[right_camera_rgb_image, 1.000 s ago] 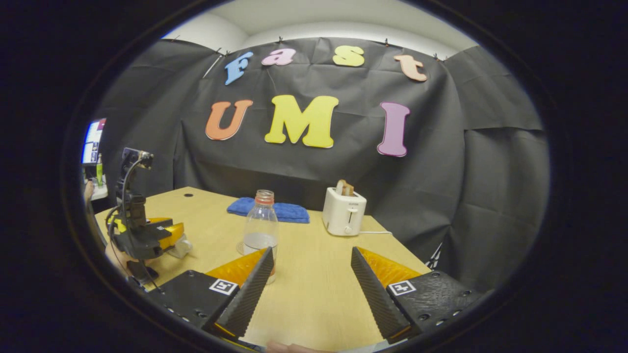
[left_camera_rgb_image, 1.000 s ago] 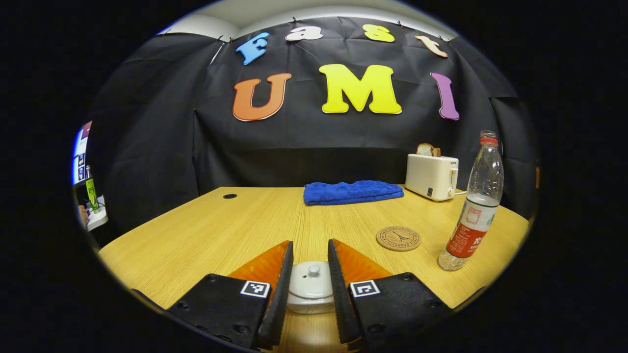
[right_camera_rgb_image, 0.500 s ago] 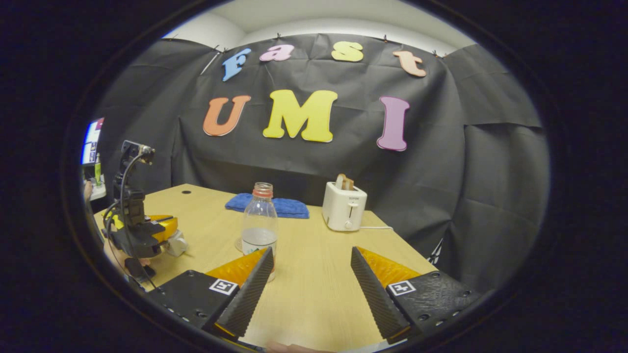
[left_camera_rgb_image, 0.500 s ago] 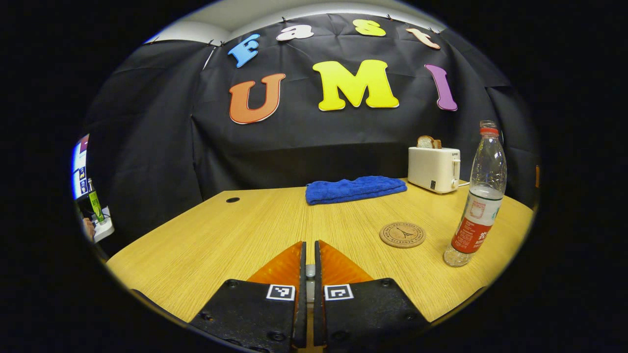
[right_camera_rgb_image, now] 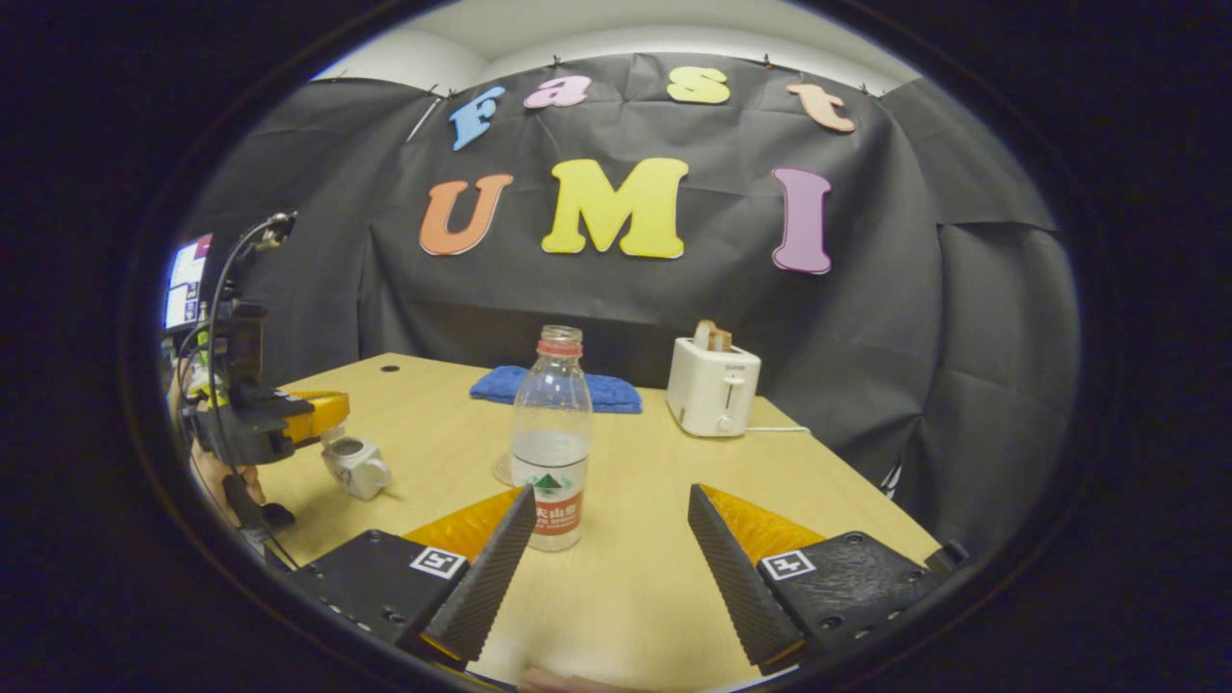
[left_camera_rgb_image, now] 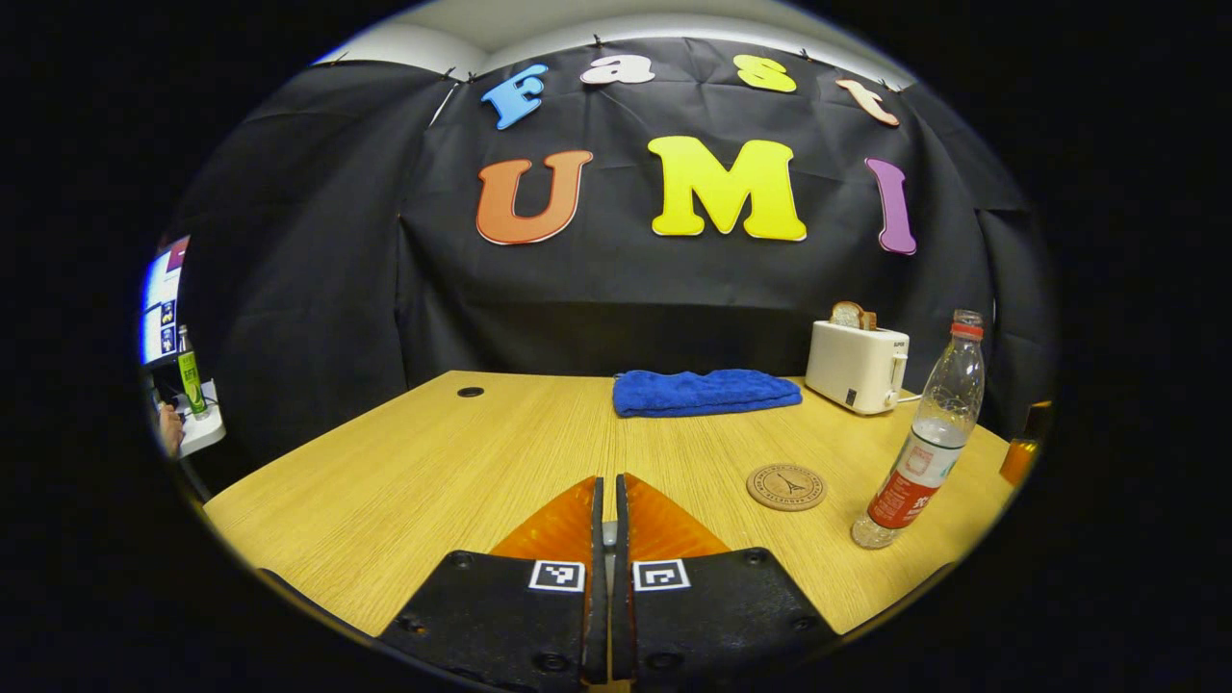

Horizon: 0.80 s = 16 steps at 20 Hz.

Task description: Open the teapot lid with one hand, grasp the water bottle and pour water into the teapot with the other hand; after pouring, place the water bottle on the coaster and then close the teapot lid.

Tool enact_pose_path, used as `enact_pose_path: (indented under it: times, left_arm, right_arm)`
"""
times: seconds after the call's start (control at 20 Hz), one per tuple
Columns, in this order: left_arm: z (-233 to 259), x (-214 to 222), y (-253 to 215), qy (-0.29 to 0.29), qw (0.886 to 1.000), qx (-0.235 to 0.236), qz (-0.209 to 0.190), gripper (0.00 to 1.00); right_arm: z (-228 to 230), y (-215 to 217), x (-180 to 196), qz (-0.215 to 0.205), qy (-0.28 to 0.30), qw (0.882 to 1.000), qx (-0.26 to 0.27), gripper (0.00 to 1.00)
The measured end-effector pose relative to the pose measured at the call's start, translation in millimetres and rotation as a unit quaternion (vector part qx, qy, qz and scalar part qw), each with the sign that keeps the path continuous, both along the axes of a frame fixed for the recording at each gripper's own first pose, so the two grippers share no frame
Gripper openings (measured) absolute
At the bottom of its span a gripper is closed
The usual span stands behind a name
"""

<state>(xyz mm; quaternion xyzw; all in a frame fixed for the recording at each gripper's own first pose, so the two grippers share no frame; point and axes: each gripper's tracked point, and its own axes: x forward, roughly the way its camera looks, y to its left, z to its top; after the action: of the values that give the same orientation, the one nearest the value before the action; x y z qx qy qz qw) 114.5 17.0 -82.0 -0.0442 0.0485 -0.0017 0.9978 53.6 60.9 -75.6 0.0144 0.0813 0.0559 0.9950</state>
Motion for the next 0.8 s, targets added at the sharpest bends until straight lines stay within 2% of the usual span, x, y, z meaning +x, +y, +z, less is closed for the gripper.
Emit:
enact_pose_path:
  times: [0.15,0.2,0.25,0.35,0.7,0.8]
  left_arm:
    - [8,-12,1,0.013,1.0,-0.005,-0.013,0.05]
    - [14,-16,4,0.008,1.0,-0.001,-0.019,0.05]
    - [21,-21,10,0.003,1.0,-0.002,-0.016,0.05]
    - [34,-30,20,-0.002,1.0,-0.007,-0.014,0.04]
    - [68,-62,48,-0.025,1.0,-0.004,-0.01,0.04]
    - [74,-68,53,-0.033,0.999,-0.002,-0.014,0.04]
  right_arm:
    - [2,14,9,0.014,-0.015,1.0,0.006,0.98]
    - [4,17,13,0.012,-0.021,1.0,0.01,0.93]
    - [7,21,18,0.014,-0.03,0.999,0.017,0.98]
    - [7,30,29,0.016,-0.039,0.999,0.03,0.95]
    - [-7,47,72,0.005,-0.03,0.998,0.057,0.98]
    - [-7,46,83,-0.001,-0.028,0.998,0.056,0.95]
